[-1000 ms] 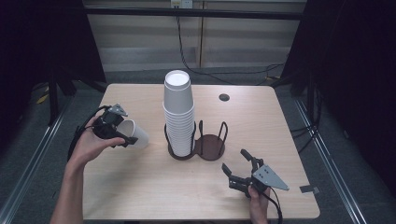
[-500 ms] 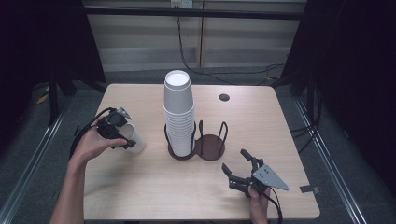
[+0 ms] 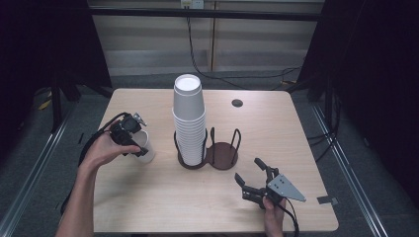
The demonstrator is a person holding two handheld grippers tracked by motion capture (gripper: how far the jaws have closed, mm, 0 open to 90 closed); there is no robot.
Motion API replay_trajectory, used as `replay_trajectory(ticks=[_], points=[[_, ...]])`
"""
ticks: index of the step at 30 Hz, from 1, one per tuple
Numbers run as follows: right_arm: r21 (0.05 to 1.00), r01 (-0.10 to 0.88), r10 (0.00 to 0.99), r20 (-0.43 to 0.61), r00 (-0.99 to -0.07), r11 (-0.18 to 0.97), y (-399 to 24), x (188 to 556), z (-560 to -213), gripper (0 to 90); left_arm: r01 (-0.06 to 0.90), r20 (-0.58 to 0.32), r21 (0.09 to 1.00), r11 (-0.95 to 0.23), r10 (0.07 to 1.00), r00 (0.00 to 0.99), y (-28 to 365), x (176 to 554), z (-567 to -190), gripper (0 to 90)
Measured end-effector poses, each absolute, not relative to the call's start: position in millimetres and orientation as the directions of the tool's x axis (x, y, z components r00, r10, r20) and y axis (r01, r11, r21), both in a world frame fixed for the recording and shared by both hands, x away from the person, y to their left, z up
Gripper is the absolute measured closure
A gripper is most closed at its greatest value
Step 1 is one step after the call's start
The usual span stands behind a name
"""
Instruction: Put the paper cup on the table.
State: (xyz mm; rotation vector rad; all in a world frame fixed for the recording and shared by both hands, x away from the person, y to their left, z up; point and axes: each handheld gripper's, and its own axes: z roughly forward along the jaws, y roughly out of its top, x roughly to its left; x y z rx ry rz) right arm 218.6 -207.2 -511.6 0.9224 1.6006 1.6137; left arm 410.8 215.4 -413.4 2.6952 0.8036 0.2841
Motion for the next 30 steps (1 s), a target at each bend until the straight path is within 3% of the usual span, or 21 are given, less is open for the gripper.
replay_trajectory(ticks=[16, 30], points=[[1.0, 0.016, 0.853, 0.024, -0.522, -0.018, -207, 218, -512, 13.5, 0.509, 0.069, 0.284, -0.812, 0.547, 0.834, 213, 416, -433, 7.7], [1.0, 0.015, 0.853, 0.023, -0.522, -0.018, -207, 218, -512, 13.4, 0.49, 0.038, 0.33, -0.807, 0.531, 0.847, 232, 407, -444, 14.2]])
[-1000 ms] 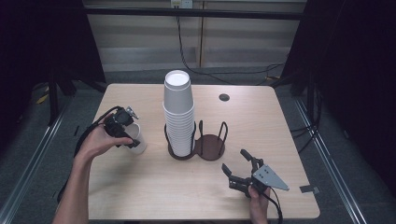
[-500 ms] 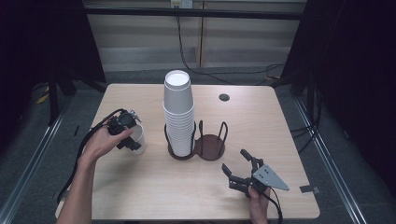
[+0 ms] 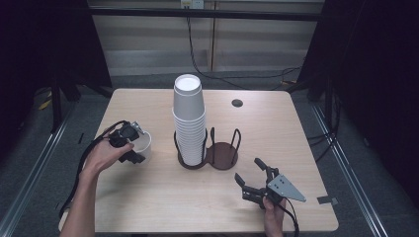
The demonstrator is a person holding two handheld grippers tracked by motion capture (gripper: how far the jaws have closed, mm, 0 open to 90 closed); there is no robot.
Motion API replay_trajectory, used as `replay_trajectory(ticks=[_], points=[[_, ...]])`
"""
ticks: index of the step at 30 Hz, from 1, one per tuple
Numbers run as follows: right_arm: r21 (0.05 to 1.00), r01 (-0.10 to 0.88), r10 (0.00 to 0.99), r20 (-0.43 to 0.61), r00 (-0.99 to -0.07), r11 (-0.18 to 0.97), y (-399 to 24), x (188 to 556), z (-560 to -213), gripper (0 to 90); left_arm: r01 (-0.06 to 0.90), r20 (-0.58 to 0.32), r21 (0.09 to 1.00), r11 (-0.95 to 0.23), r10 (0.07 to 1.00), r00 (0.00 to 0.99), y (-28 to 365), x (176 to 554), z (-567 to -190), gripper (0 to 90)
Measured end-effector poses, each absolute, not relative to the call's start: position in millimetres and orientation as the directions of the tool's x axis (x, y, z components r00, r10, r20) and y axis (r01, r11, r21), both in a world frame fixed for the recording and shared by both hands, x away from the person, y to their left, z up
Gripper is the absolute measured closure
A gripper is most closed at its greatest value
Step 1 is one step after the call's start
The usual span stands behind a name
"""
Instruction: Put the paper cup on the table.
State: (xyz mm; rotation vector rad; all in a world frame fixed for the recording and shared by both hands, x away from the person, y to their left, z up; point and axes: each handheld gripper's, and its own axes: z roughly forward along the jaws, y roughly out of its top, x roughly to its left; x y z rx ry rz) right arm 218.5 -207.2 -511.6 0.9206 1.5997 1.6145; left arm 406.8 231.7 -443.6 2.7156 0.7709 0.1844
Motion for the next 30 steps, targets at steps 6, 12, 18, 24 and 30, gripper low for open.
replay_trajectory(ticks=[6, 12, 18, 24, 30], points=[[1.0, 0.015, 0.853, 0.023, -0.522, -0.017, -207, 218, -512, 13.4, 0.487, 0.038, 0.353, -0.799, 0.532, 0.846, 241, 402, -445, 15.8], [1.0, 0.015, 0.853, 0.023, -0.521, -0.018, -207, 218, -512, 13.4, 0.481, 0.048, 0.389, -0.786, 0.538, 0.841, 247, 393, -443, 15.8], [1.0, 0.015, 0.852, 0.023, -0.522, -0.018, -207, 218, -512, 13.4, 0.49, 0.061, 0.433, -0.757, 0.566, 0.822, 255, 384, -437, 15.8], [1.0, 0.014, 0.853, 0.023, -0.522, -0.018, -207, 218, -512, 13.4, 0.473, 0.081, 0.495, -0.729, 0.581, 0.81, 261, 373, -429, 15.9], [1.0, 0.015, 0.851, 0.023, -0.524, -0.018, -207, 218, -512, 13.4, 0.457, 0.082, 0.561, -0.69, 0.595, 0.799, 268, 366, -424, 15.9]])
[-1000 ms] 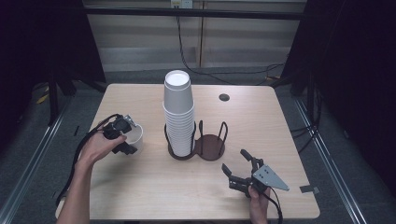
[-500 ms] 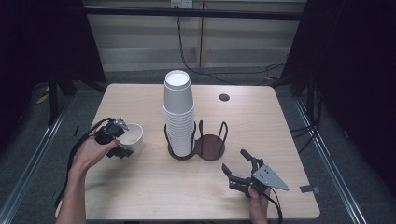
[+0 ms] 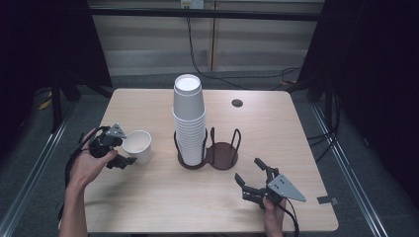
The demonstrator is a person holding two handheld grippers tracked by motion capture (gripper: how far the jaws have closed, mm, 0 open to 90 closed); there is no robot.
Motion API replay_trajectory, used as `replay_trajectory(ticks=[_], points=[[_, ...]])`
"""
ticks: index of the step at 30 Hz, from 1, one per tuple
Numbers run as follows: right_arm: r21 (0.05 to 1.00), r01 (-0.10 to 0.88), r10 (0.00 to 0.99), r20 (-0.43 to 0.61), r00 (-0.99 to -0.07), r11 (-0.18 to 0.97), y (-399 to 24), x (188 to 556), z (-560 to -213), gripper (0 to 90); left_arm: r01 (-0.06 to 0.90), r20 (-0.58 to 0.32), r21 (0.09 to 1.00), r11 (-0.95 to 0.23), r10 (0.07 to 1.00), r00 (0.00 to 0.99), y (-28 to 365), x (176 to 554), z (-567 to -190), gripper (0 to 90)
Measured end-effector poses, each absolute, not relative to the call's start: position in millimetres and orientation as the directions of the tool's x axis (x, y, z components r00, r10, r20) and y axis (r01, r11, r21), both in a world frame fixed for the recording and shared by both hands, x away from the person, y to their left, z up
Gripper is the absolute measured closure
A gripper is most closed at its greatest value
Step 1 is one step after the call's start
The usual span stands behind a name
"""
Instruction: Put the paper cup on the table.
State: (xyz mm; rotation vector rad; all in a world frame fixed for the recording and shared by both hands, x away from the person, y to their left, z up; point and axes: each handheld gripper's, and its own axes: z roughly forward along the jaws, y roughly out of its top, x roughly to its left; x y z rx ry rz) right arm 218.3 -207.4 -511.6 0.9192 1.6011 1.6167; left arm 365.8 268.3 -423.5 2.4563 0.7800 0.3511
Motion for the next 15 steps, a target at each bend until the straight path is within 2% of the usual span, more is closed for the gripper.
replay_trajectory(ticks=[4, 11, 15], points=[[1.0, 0.015, 0.851, 0.023, -0.524, -0.018, -207, 218, -512, 13.4, 0.469, 0.057, 0.611, -0.638, 0.626, 0.778, 271, 360, -423, 15.9], [1.0, 0.014, 0.851, 0.023, -0.525, -0.018, -207, 218, -512, 13.4, 0.446, 0.048, 0.69, -0.57, 0.651, 0.757, 277, 351, -415, 15.8], [1.0, 0.013, 0.851, 0.023, -0.525, -0.019, -207, 218, -512, 13.3, 0.423, 0.014, 0.755, -0.501, 0.657, 0.754, 280, 345, -410, 15.8]])
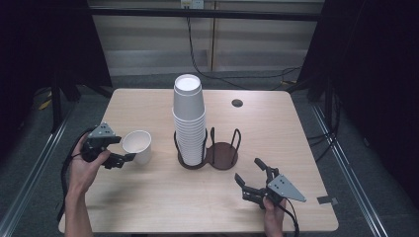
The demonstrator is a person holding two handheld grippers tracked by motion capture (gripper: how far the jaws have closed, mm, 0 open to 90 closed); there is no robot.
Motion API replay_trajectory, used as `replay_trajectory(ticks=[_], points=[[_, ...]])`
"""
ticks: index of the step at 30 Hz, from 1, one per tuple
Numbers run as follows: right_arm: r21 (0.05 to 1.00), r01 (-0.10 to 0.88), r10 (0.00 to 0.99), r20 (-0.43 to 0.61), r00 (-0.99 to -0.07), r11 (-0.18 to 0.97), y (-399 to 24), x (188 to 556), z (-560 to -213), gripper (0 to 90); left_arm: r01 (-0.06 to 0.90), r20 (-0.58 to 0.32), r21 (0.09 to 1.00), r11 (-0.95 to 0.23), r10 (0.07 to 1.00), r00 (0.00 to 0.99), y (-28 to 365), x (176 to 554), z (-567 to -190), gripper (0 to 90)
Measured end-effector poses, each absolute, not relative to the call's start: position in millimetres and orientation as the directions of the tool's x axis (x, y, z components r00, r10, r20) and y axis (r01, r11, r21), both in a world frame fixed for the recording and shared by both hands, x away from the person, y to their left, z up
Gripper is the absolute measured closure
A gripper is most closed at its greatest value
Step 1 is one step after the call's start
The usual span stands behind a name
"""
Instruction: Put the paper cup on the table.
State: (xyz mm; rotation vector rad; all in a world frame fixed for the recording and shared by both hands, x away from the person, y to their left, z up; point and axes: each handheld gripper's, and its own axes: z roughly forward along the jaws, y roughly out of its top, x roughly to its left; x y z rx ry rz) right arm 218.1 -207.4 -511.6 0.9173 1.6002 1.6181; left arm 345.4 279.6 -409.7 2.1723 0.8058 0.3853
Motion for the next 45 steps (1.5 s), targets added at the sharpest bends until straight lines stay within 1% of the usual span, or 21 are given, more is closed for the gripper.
replay_trajectory(ticks=[6, 12, 14, 18, 20, 27, 29, 32, 35, 38, 41, 43, 45], points=[[1.0, 0.015, 0.851, 0.023, -0.525, -0.018, -208, 218, -512, 13.3, 0.382, 0.011, 0.812, -0.441, 0.666, 0.746, 277, 334, -405, 15.7], [1.0, 0.016, 0.85, 0.024, -0.527, -0.018, -208, 217, -512, 13.2, 0.329, -0.014, 0.882, -0.339, 0.676, 0.736, 277, 316, -403, 15.7], [1.0, 0.016, 0.85, 0.024, -0.527, -0.018, -208, 217, -512, 13.2, 0.31, -0.009, 0.893, -0.327, 0.675, 0.737, 275, 309, -404, 15.7], [1.0, 0.014, 0.849, 0.022, -0.528, -0.017, -208, 217, -512, 13.2, 0.274, -0.026, 0.925, -0.262, 0.677, 0.736, 271, 295, -407, 15.8], [1.0, 0.015, 0.849, 0.022, -0.529, -0.017, -208, 217, -512, 13.2, 0.261, -0.025, 0.936, -0.236, 0.695, 0.719, 267, 288, -410, 16.0], [1.0, 0.014, 0.846, 0.023, -0.532, -0.018, -208, 217, -512, 13.2, 0.233, -0.026, 0.955, -0.184, 0.729, 0.684, 253, 270, -428, 16.2], [1.0, 0.014, 0.846, 0.023, -0.532, -0.019, -208, 217, -512, 13.2, 0.237, -0.039, 0.956, -0.172, 0.728, 0.685, 248, 266, -434, 16.1], [1.0, 0.014, 0.846, 0.023, -0.533, -0.018, -208, 217, -512, 13.2, 0.219, -0.05, 0.966, -0.135, 0.737, 0.675, 239, 261, -443, 15.9], [1.0, 0.014, 0.846, 0.023, -0.533, -0.019, -208, 217, -512, 13.2, 0.212, -0.051, 0.968, -0.135, 0.718, 0.694, 227, 259, -450, 15.9], [1.0, 0.014, 0.846, 0.023, -0.533, -0.019, -208, 217, -512, 13.2, 0.204, -0.05, 0.971, -0.127, 0.723, 0.689, 214, 257, -458, 15.9], [1.0, 0.012, 0.846, 0.022, -0.533, -0.018, -208, 217, -512, 13.2, 0.191, -0.026, 0.969, -0.156, 0.704, 0.709, 200, 254, -465, 15.8], [1.0, 0.011, 0.846, 0.021, -0.533, -0.018, -208, 217, -512, 13.2, 0.191, -0.037, 0.971, -0.143, 0.7, 0.714, 193, 252, -473, 15.8], [1.0, 0.01, 0.846, 0.02, -0.533, -0.017, -208, 217, -512, 13.2, 0.195, -0.066, 0.975, -0.103, 0.707, 0.704, 187, 250, -480, 15.8]])
